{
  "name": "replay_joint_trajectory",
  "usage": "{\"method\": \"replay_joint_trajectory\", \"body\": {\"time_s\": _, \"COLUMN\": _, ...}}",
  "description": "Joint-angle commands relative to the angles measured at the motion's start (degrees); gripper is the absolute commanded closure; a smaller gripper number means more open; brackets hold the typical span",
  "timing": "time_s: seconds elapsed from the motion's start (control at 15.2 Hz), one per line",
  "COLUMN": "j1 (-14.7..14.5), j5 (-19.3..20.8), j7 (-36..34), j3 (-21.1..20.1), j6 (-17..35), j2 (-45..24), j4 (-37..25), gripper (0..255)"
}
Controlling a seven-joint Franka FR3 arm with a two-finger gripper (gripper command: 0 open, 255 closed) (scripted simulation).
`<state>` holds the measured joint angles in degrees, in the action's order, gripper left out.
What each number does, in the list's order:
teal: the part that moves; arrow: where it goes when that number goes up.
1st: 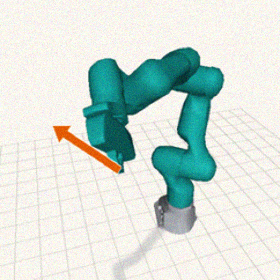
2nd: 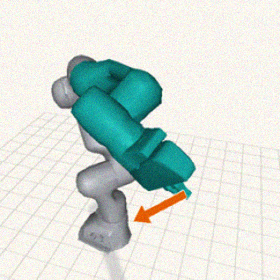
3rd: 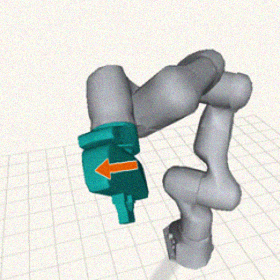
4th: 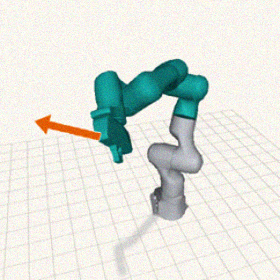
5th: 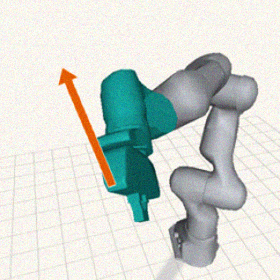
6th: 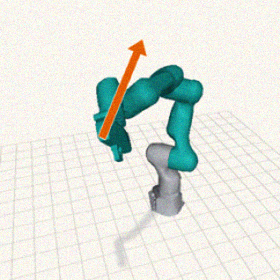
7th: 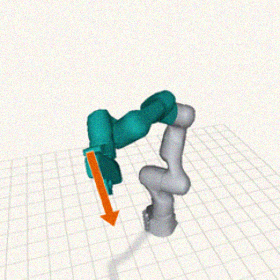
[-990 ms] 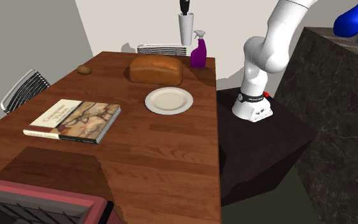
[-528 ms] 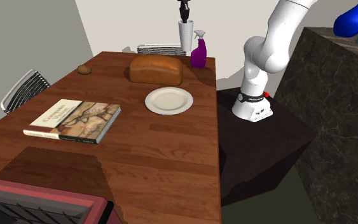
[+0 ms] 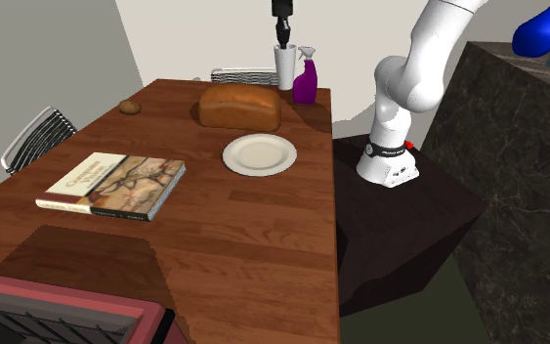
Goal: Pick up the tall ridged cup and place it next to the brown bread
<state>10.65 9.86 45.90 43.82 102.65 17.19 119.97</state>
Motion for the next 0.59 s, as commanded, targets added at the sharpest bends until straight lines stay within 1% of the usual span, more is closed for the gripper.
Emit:
{"method": "replay_joint_trajectory", "body": {"time_s": 0.0, "j1": 0.1, "j5": 0.0, "j7": 0.1, "j3": 0.3, "j6": 1.5, "j2": -0.1, "j4": 1.3, "gripper": 255}}
{"method": "replay_joint_trajectory", "body": {"time_s": 0.53, "j1": 0.0, "j5": -0.4, "j7": 0.9, "j3": 1.7, "j6": 7.8, "j2": -1.9, "j4": 6.2, "gripper": 255}}
